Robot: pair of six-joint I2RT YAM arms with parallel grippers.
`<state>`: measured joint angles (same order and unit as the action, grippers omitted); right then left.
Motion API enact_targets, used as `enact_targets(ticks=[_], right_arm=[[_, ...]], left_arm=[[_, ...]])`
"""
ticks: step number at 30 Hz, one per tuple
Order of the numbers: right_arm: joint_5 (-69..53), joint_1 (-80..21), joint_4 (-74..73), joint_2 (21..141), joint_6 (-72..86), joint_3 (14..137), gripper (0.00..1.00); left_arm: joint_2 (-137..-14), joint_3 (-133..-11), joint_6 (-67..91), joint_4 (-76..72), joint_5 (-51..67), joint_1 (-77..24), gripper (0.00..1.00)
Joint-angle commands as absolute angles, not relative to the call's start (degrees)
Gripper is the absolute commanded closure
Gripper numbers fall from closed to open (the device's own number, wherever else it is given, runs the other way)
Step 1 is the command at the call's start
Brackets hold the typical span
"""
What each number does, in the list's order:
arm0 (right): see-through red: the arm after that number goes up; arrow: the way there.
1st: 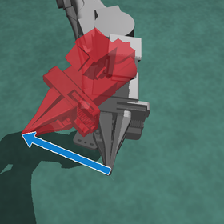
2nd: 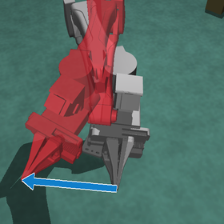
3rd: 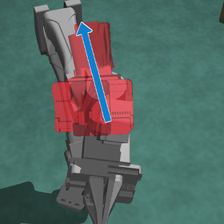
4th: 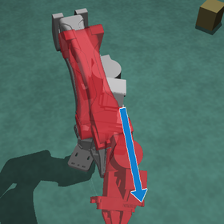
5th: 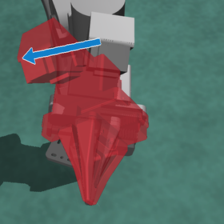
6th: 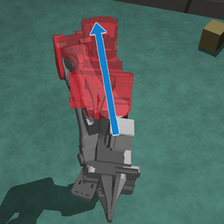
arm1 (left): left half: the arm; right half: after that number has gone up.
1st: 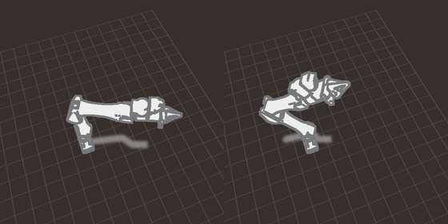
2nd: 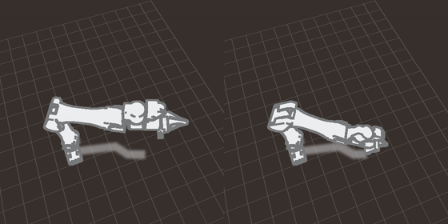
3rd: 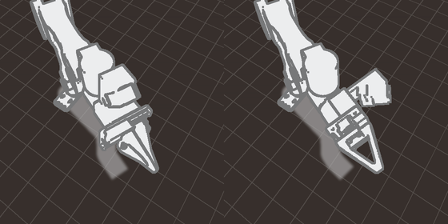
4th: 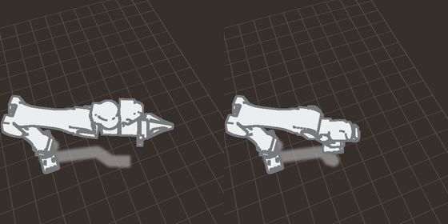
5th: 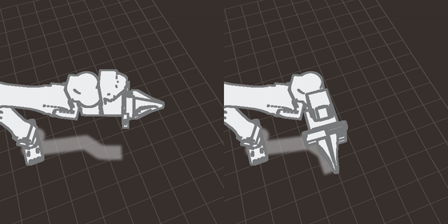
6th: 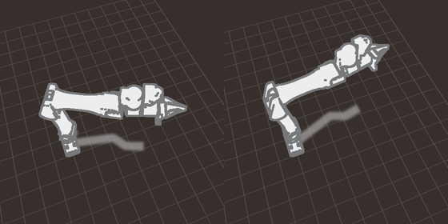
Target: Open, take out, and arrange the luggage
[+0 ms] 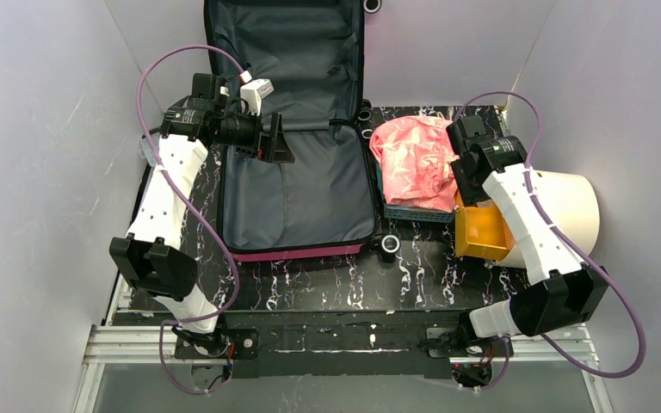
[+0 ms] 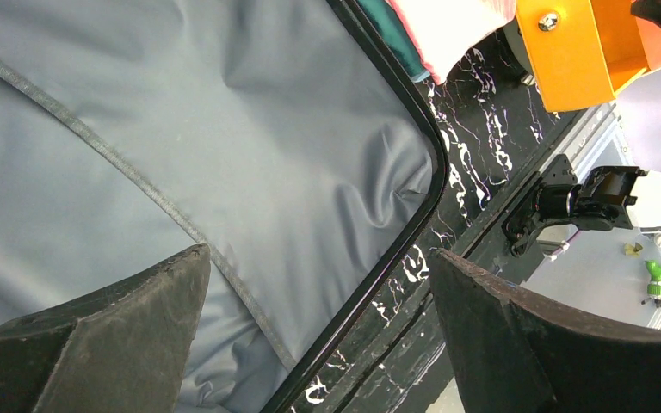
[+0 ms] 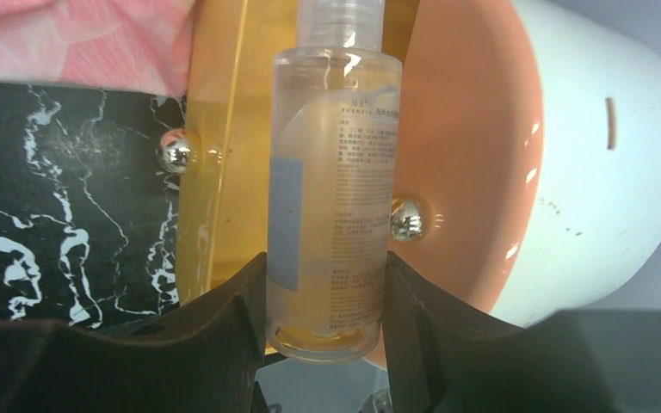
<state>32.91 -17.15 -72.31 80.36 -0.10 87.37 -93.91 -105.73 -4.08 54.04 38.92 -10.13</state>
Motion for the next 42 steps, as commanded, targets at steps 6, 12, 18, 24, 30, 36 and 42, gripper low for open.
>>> enact_targets(ticks=[6,12,18,24,30,36,42], right_arm=[[36.1,-13.62,-66.53,78.45,-4.0,78.66,0.94],[33.6,-13.62,-65.01,76.67,-5.15,76.48,0.51],[33.68,-13.62,-65.83,77.6,-5.1,78.43,0.28],[32.16,-15.19,-64.9,77.76,-6.61,82.86,0.32],[24.31,-33.76,-61.21,75.49,-28.6,78.5,0.35],[22.78,-33.72,-57.49,77.05,-50.07,73.77,0.32],[28.33,-30.24,-57.73,83.23,-56.46,73.35,0.34]], left_arm=[[-94.22,-106.41,-4.82,55.2,39.81,-9.89,0.02],[-95.49,-107.38,-4.15,55.17,39.98,-9.93,0.02],[-95.81,-107.14,-5.21,56.16,39.32,-9.93,0.02],[-95.84,-107.38,-5.14,56.17,39.11,-9.93,0.02],[-96.06,-107.86,-5.26,56.17,38.97,-9.93,0.02],[-96.17,-107.35,-5.7,56.02,39.55,-9.93,0.02],[-96.12,-106.97,-5.65,56.03,40.27,-9.93,0.02]])
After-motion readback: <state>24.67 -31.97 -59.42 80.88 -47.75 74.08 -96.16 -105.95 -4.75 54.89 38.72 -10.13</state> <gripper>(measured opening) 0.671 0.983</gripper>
